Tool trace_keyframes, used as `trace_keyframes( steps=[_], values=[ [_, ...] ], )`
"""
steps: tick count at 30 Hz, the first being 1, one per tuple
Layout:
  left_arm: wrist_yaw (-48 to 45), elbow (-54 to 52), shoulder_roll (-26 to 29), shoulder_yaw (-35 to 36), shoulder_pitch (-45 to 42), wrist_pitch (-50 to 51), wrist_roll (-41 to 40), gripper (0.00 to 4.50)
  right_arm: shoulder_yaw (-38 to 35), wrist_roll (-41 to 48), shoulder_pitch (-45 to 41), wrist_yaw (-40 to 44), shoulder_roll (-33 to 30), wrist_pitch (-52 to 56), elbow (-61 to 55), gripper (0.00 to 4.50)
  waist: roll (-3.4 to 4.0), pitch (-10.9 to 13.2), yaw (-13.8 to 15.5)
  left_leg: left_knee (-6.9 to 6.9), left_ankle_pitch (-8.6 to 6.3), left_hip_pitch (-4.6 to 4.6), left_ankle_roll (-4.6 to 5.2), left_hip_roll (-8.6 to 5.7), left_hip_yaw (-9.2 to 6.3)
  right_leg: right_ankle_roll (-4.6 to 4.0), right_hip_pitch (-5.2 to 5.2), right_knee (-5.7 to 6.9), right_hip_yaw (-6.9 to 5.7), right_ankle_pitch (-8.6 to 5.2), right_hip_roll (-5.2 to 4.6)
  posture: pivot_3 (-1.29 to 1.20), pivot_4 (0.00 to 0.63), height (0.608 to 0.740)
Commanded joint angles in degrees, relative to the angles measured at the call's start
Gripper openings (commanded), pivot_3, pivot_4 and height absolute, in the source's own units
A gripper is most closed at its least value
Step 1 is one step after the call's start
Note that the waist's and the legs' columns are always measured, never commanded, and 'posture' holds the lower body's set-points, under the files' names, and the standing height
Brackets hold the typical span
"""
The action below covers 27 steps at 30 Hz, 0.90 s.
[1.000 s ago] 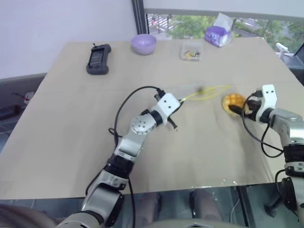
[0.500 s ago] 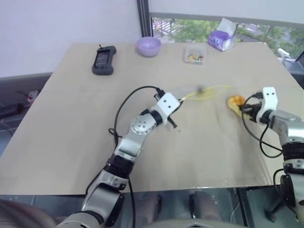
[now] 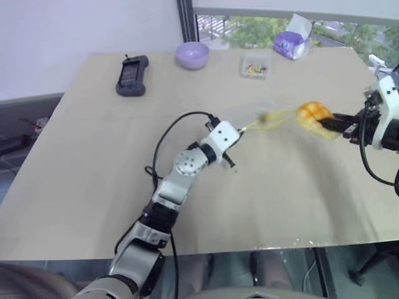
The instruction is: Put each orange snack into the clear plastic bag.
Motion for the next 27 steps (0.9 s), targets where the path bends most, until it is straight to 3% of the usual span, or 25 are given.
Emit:
trace_keyframes(
  steps=[1, 14, 27],
  values=[
    [-0.3, -0.3, -0.7, -0.5, -1.4, -1.7, 0.3, 0.0, 2.1, 2.0, -1.7, -1.9, 1.4, 3.3, -4.4, 0.01, 0.0, 0.0, 0.1, 0.03, 0.0, 0.0, 0.0, 0.0, -0.01, 0.0, 0.02, 0.0, -0.01, 0.0, 0.0, 0.0, 0.15, 0.74],
    [-1.9, -1.4, -0.7, -1.9, -0.3, -2.6, 0.8, 0.0, 8.4, -0.9, -6.7, -6.6, 5.4, 4.8, 2.5, 0.01, -0.01, 0.0, 0.1, 0.07, 0.02, -0.04, -0.03, -0.04, -0.01, 0.01, -0.01, -0.01, -0.01, 0.01, -0.03, 0.0, 0.15, 0.74],
    [-6.1, 1.4, 1.5, -6.3, -0.8, -12.8, 3.7, 0.0, 11.0, -1.6, -10.4, -7.5, 8.0, 9.3, 8.5, 0.01, 0.0, 0.0, 0.0, 0.05, 0.02, -0.04, -0.03, -0.04, 0.02, 0.01, -0.04, 0.0, 0.02, 0.0, -0.03, 0.0, 0.15, 0.74]
  ],
)
